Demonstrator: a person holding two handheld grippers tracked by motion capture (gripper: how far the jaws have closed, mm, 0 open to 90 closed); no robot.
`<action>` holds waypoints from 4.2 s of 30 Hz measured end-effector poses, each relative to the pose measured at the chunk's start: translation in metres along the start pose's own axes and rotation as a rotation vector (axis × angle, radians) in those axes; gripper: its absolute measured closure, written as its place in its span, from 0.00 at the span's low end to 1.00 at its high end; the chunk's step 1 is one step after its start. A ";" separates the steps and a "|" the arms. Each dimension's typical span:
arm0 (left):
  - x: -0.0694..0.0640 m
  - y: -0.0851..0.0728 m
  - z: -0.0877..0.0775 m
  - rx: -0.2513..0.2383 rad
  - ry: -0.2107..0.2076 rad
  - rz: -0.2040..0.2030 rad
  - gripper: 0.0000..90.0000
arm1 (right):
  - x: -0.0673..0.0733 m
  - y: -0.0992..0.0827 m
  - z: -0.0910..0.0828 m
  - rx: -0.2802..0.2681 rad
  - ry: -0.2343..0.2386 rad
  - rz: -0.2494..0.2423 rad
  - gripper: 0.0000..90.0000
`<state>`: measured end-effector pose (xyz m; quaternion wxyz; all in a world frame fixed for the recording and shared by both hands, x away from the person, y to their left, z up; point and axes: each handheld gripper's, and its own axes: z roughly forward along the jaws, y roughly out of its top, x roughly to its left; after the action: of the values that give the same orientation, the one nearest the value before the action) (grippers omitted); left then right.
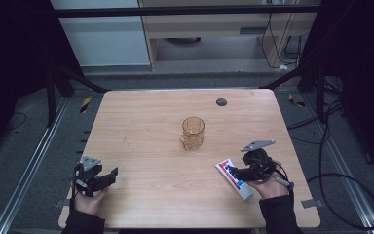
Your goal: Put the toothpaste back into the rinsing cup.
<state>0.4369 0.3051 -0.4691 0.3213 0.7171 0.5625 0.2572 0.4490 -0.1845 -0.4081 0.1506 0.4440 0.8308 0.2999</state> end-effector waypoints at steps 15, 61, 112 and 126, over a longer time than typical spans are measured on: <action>0.000 0.000 0.000 0.002 -0.005 0.001 0.40 | -0.001 0.012 0.026 0.113 0.016 0.020 0.36; -0.002 0.000 0.002 0.013 -0.002 0.014 0.39 | -0.004 -0.001 0.079 0.286 0.023 0.021 0.38; -0.003 0.001 0.001 0.011 -0.002 0.016 0.39 | 0.008 0.020 0.018 -0.153 0.056 0.054 0.82; -0.004 0.001 0.002 0.008 -0.009 0.016 0.38 | 0.013 0.044 0.006 -0.417 0.063 0.108 0.82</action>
<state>0.4382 0.3011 -0.4697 0.3190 0.7239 0.5563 0.2544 0.4734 -0.1530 -0.3852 0.1970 0.4375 0.7301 0.4865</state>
